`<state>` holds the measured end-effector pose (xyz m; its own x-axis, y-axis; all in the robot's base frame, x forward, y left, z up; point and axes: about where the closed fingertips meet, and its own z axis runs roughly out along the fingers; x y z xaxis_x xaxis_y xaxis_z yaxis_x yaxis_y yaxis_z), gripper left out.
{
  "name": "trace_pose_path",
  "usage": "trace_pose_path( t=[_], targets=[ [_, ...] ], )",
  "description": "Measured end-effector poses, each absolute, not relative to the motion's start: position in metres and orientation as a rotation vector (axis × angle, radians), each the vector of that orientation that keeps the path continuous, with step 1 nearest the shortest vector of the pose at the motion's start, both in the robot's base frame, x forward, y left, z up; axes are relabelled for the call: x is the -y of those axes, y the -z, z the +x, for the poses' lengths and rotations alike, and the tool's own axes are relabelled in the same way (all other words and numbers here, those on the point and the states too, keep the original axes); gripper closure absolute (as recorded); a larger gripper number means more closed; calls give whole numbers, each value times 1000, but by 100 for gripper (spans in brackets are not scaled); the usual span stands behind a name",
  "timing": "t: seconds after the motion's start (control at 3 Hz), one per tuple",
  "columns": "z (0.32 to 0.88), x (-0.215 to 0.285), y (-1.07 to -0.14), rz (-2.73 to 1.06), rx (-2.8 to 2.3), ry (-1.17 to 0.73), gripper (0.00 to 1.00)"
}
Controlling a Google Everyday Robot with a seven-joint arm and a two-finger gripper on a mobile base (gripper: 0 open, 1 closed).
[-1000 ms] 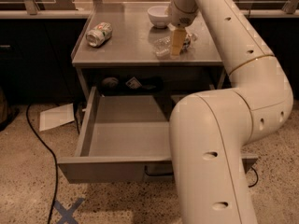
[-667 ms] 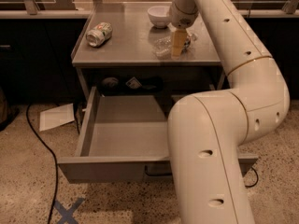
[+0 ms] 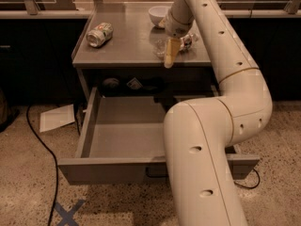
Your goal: Place water bottle into top drawer
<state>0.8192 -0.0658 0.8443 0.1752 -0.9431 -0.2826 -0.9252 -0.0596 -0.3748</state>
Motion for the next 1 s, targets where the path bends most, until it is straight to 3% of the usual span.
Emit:
trace_pose_path(
  t=[0.67, 1.0],
  targets=[
    [828, 89, -861, -1931, -1795, 152, 0],
    [828, 89, -861, -1931, -1796, 154, 19]
  ],
)
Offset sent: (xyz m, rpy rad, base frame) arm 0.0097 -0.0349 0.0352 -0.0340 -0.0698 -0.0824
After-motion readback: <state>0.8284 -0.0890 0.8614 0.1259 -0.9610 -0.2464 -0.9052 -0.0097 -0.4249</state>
